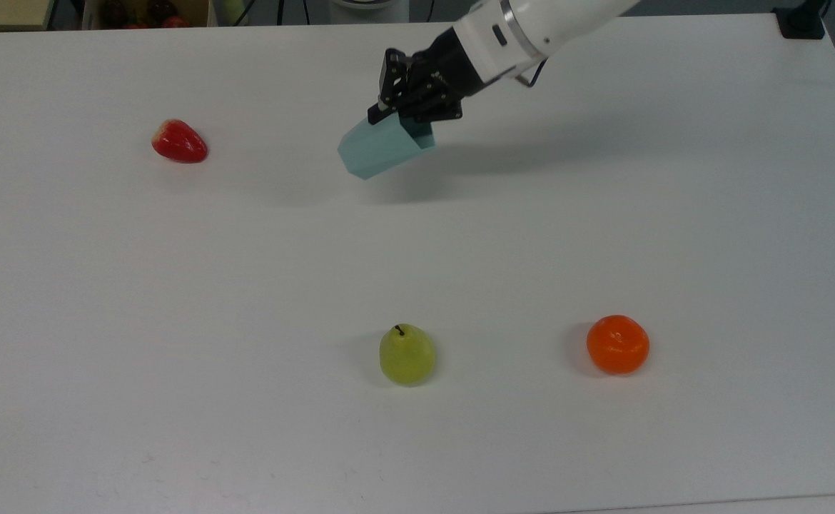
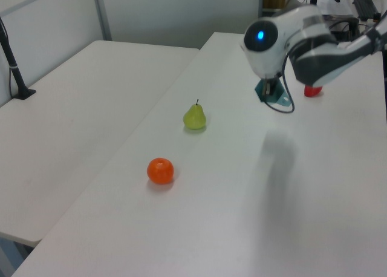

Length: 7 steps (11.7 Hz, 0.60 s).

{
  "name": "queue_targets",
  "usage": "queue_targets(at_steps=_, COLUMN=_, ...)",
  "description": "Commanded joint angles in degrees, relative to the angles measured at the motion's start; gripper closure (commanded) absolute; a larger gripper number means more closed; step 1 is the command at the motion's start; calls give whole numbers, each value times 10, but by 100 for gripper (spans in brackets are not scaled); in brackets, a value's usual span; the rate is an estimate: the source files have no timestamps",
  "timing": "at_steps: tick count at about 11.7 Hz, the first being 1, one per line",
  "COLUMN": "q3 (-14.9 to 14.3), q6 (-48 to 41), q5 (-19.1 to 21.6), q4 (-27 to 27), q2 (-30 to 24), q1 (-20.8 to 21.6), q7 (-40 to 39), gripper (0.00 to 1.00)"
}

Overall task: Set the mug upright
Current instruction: 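Lift the mug by its rim and swing it upright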

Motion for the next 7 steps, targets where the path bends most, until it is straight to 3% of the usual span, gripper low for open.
queue_targets(at_steps=1, q3=-4, q6=-5, q5=161, q4=39, q2=-49, q1=-24, q7=-82, gripper=100)
queue_targets(at_steps=6, q3=-11, q6=41, q5=383, q4=44, q2=-81, q1=-95, q7=-161, gripper=100)
queue_targets(at_steps=7, q3=-11, q6=44, q5=409, q4=43, q2=-81, q1=-105, q7=-184, gripper=100)
